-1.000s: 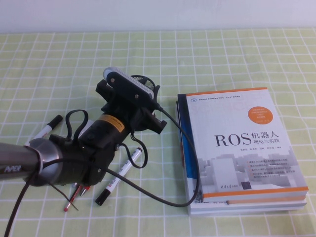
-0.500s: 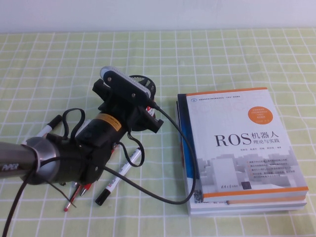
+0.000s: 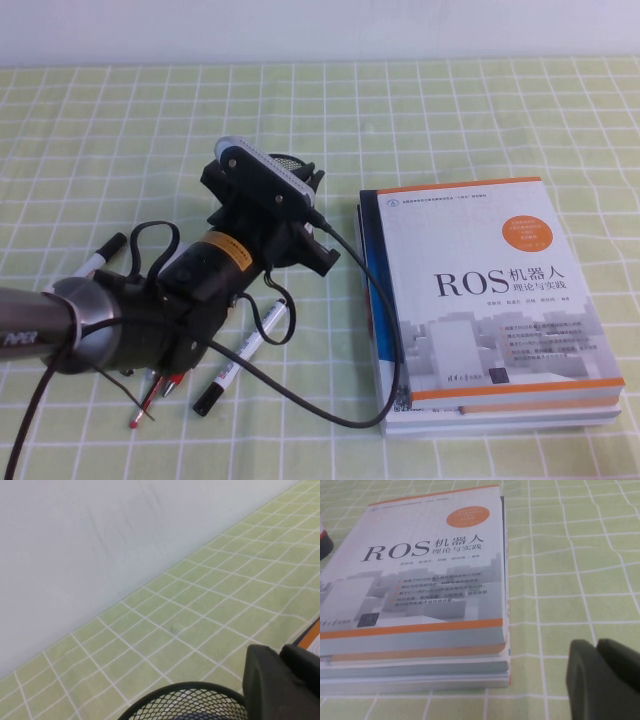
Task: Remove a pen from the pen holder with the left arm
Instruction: Pick up the pen from the pen holder, then place the pen on the table
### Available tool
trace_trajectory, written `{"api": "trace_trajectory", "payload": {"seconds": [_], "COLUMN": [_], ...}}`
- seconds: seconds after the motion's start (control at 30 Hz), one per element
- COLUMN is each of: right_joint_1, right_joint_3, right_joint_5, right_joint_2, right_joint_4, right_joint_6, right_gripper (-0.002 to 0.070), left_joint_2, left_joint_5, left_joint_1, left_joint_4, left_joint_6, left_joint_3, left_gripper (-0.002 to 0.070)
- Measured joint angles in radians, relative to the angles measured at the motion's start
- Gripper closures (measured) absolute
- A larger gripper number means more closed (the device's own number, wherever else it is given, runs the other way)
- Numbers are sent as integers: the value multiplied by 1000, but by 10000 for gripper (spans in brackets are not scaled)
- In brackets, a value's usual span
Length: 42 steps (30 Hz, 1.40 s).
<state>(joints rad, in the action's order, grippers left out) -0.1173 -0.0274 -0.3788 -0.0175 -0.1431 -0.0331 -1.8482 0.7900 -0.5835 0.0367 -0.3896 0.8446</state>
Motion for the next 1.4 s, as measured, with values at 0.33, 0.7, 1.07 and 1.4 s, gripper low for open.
{"api": "trace_trajectory", "payload": {"seconds": [0.33, 0.7, 1.07, 1.4], "right_joint_1": [0, 0, 0, 0], "right_joint_3": [0, 0, 0, 0], "right_joint_5": [0, 0, 0, 0], "right_joint_2": [0, 0, 0, 0], "right_joint_4": [0, 0, 0, 0], "right_joint_6": [0, 0, 0, 0], "right_gripper": [689, 689, 689, 689], "left_joint_2": [117, 401, 560, 465], "left_joint_5": [-13, -202, -1060, -1806], "left_joint_1": [0, 0, 0, 7], "left_joint_4": [-24, -37, -37, 65], "left_joint_6": [2, 66, 228, 263], "left_joint_3": [0, 8, 284, 534], "left_gripper": [664, 664, 664, 664]}}
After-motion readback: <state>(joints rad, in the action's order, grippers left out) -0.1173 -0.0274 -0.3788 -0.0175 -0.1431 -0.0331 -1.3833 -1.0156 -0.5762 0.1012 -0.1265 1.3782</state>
